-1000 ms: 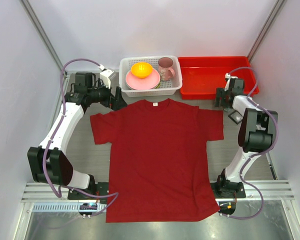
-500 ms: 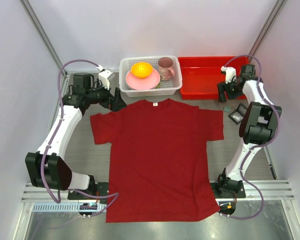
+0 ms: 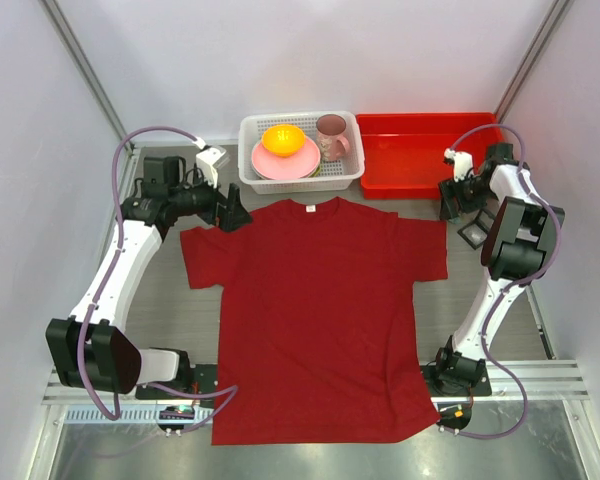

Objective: Pin the brooch onto the clothing

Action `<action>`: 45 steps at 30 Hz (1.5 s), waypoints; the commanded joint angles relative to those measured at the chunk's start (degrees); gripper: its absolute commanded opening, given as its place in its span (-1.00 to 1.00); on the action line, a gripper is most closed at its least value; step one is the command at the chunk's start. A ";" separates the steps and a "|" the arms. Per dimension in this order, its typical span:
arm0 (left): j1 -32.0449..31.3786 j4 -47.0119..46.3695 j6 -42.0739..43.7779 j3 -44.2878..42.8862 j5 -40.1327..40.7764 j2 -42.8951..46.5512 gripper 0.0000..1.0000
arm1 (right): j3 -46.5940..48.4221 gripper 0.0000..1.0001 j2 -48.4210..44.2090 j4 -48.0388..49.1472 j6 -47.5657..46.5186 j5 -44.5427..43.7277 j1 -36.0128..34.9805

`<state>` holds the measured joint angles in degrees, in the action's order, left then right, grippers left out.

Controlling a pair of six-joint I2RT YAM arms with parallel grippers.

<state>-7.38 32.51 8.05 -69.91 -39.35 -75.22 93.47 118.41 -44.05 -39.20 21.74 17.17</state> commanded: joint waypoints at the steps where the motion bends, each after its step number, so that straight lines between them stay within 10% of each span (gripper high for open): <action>1: -0.01 0.01 1.17 0.48 -1.78 1.83 0.97 | 1.63 0.34 0.86 0.45 -0.80 -0.29 0.58; 45: -0.09 -1.49 1.35 -0.05 -1.43 -0.37 0.97 | 2.16 0.12 4.99 1.25 2.64 -5.30 1.55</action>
<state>-7.38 32.86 8.60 -69.17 -39.72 -75.29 96.23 124.51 -40.73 -36.12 17.63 18.50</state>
